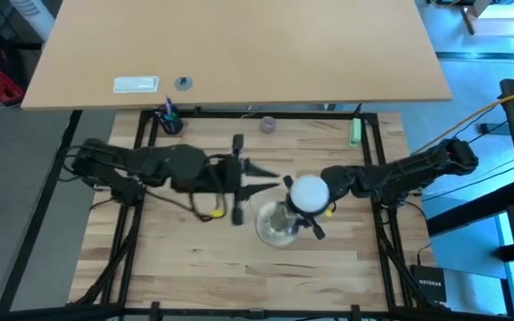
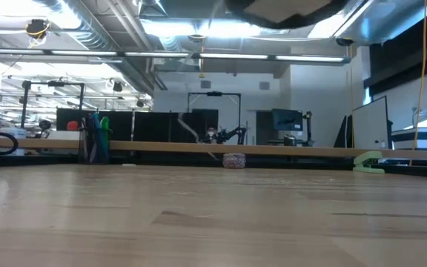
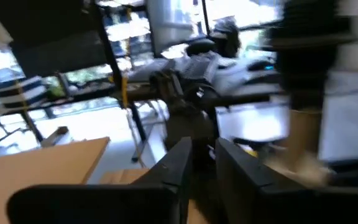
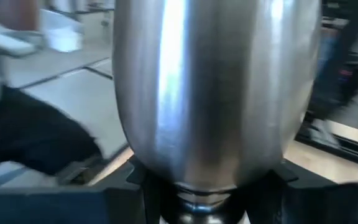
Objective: Screw lightbulb
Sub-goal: Insert the lightbulb into the silver lamp
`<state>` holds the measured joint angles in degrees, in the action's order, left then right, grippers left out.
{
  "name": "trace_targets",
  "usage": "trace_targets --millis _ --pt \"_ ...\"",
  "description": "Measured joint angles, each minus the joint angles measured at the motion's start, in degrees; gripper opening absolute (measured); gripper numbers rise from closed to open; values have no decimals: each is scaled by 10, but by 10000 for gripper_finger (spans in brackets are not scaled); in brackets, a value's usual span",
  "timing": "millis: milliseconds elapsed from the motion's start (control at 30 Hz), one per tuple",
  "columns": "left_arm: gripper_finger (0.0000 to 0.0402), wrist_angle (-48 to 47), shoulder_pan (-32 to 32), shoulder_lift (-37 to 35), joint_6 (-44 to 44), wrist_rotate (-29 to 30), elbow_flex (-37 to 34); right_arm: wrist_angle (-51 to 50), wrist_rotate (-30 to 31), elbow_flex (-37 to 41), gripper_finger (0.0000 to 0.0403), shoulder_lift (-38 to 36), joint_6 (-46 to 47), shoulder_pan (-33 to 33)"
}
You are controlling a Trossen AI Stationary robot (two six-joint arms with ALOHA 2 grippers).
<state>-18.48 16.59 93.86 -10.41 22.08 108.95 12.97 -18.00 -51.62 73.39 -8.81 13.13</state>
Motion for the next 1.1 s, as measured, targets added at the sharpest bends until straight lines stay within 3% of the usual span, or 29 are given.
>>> trace_targets --millis 167,333,467,700,900,1100 --pt "62 -56 0 -11 14 -2 0 -24 65 0 158 -9 8 1" --pt "123 -133 -3 -36 58 2 0 -75 130 1 158 -10 23 1" --pt "176 -255 -4 -53 105 8 1 -70 192 18 158 2 24 0" --pt "212 -385 16 -62 202 78 -29 100 271 113 158 60 51 -8" --pt "213 -342 43 -101 242 112 -150 222 312 168 158 138 80 -30" --pt "214 -157 52 -181 250 110 -337 300 310 169 158 217 88 -49"
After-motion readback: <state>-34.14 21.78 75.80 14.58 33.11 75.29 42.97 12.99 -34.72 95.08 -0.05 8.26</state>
